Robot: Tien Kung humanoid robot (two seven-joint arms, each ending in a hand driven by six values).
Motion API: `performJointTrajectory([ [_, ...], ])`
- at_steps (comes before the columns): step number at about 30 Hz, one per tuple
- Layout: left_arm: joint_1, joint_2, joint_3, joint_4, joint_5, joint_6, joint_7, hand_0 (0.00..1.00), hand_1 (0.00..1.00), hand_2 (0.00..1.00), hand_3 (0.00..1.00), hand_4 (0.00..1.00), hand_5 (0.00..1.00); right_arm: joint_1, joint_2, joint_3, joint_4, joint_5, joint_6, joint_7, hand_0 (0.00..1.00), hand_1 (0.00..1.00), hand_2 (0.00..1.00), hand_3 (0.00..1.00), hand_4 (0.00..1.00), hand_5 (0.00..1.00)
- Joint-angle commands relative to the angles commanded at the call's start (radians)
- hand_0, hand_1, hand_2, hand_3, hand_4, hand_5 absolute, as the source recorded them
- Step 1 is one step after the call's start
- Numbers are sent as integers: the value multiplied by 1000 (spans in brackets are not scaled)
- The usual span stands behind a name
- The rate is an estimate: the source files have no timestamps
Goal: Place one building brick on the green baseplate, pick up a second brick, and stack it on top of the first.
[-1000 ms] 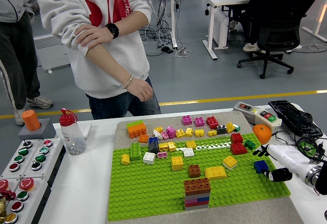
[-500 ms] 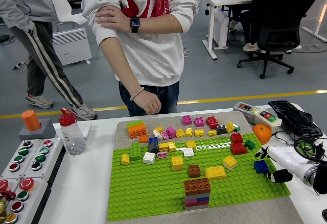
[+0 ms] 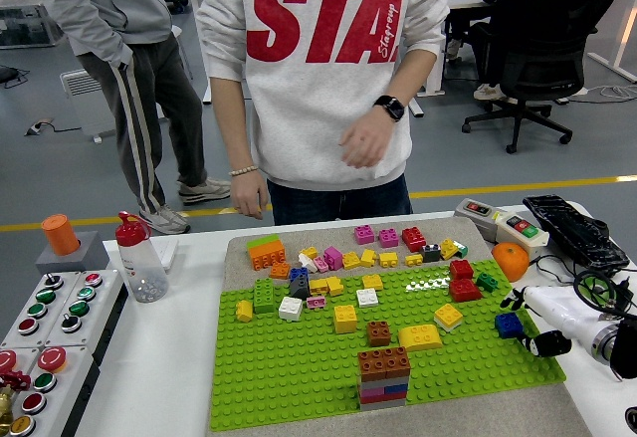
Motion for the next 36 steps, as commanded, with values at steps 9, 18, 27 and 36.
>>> performJointTrajectory([
  [9, 0, 0, -4, 0, 2, 1, 0, 659, 680, 699, 578, 299, 998, 3, 5, -8, -16, -4, -1, 2, 749, 736, 721, 702, 639, 88],
  [18, 1, -1, -5, 0, -1, 2, 0, 659, 682, 699, 577, 300, 998, 3, 11, -13, -33, 0, -24, 20, 741, 717, 697, 681, 627, 94],
  [27, 3, -2, -9, 0, 2, 2, 0, 659, 681, 699, 577, 301, 998, 2, 19, -21, -47, 8, -39, 27, 703, 664, 648, 610, 574, 115],
  [36, 8, -2, -14, 0, 11, 2, 0, 659, 682, 699, 576, 300, 998, -6, 21, -23, -42, 18, -75, 43, 668, 634, 618, 570, 517, 121],
])
